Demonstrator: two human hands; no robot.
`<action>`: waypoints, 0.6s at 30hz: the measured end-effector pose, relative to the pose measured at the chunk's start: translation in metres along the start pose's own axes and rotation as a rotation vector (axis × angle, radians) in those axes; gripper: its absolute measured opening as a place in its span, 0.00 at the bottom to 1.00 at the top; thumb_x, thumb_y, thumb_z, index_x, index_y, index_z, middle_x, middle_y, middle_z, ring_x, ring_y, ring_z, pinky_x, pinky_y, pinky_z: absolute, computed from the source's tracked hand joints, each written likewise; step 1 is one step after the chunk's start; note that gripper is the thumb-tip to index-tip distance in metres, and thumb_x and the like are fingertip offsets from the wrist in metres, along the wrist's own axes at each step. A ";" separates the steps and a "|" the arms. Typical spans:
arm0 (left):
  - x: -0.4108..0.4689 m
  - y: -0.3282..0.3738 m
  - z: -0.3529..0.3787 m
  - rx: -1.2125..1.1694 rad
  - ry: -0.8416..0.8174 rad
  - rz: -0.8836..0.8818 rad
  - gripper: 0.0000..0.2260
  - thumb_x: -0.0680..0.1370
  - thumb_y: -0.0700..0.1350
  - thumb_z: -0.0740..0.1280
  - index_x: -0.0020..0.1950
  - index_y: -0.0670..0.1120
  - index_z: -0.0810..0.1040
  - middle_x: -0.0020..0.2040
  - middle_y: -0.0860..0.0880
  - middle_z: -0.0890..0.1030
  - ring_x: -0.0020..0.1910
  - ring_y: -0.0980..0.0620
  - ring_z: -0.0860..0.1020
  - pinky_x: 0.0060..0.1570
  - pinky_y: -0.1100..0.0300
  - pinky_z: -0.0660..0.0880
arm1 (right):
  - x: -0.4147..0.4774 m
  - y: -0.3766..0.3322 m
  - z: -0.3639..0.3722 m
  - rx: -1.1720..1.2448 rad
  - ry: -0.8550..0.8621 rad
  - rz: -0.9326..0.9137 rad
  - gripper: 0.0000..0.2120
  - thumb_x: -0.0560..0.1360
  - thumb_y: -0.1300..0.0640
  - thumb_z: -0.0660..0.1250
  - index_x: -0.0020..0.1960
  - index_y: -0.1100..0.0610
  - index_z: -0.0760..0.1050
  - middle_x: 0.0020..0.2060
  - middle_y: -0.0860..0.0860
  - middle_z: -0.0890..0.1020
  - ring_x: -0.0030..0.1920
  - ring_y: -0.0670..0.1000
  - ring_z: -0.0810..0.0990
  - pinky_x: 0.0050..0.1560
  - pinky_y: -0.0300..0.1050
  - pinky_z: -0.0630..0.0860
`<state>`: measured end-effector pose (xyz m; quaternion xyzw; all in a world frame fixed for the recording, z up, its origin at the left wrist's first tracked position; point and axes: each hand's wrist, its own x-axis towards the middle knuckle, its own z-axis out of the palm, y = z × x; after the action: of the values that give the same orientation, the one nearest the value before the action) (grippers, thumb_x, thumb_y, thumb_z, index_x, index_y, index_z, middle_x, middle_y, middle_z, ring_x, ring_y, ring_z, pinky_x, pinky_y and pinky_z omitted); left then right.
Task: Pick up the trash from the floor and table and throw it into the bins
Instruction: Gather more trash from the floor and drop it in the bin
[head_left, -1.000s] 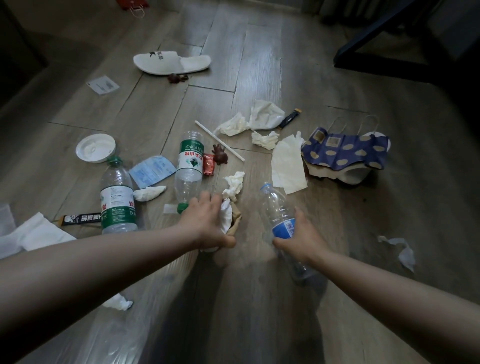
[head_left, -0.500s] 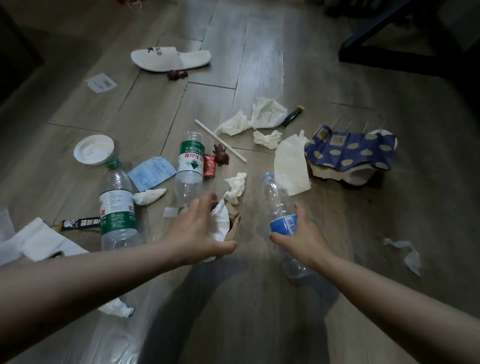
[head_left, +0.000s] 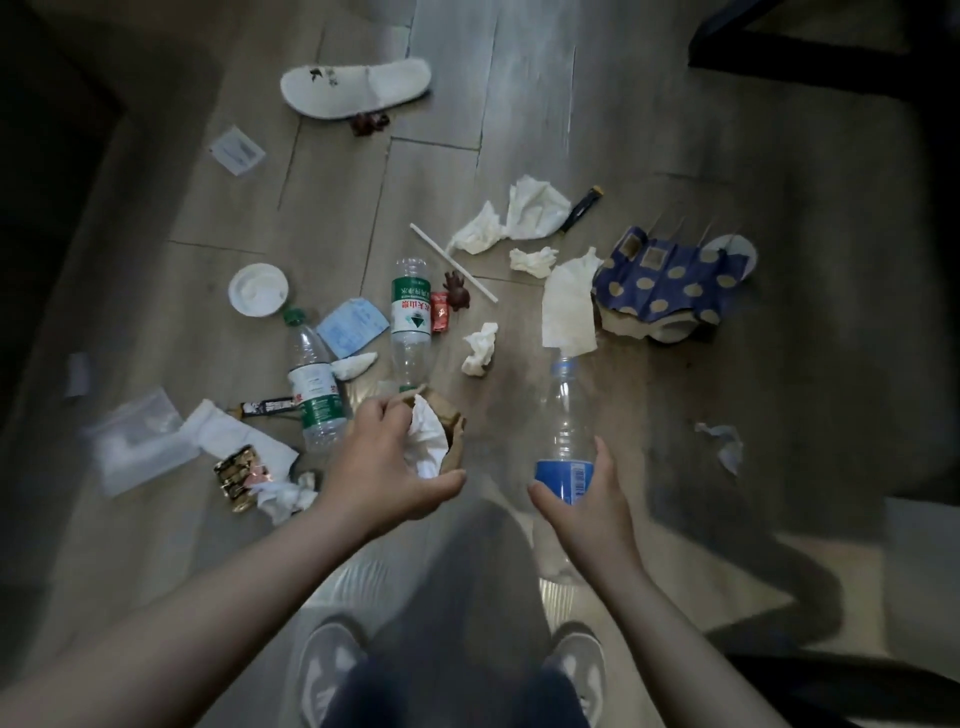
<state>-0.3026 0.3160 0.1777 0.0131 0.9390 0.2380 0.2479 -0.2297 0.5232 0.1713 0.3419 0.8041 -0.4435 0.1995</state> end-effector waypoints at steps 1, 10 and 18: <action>-0.015 0.011 -0.021 -0.008 0.010 -0.005 0.30 0.56 0.71 0.63 0.45 0.50 0.67 0.55 0.51 0.67 0.53 0.49 0.70 0.50 0.56 0.71 | -0.021 -0.015 -0.011 -0.005 -0.008 0.002 0.46 0.71 0.49 0.73 0.78 0.47 0.47 0.66 0.50 0.69 0.53 0.46 0.75 0.50 0.38 0.74; -0.157 0.154 -0.228 -0.152 0.069 0.007 0.23 0.57 0.66 0.68 0.42 0.52 0.70 0.61 0.50 0.68 0.60 0.48 0.70 0.58 0.56 0.71 | -0.203 -0.179 -0.165 0.032 0.067 -0.072 0.48 0.69 0.44 0.73 0.77 0.43 0.45 0.74 0.49 0.63 0.68 0.50 0.69 0.65 0.53 0.74; -0.257 0.266 -0.388 -0.283 0.139 0.180 0.25 0.53 0.69 0.66 0.37 0.51 0.71 0.55 0.55 0.66 0.56 0.52 0.71 0.54 0.57 0.71 | -0.355 -0.308 -0.297 0.140 0.287 -0.271 0.47 0.70 0.43 0.73 0.77 0.44 0.46 0.71 0.47 0.65 0.64 0.47 0.73 0.56 0.44 0.78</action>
<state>-0.2850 0.3438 0.7126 0.0455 0.9061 0.3892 0.1592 -0.2155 0.5286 0.7274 0.3034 0.8301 -0.4678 -0.0027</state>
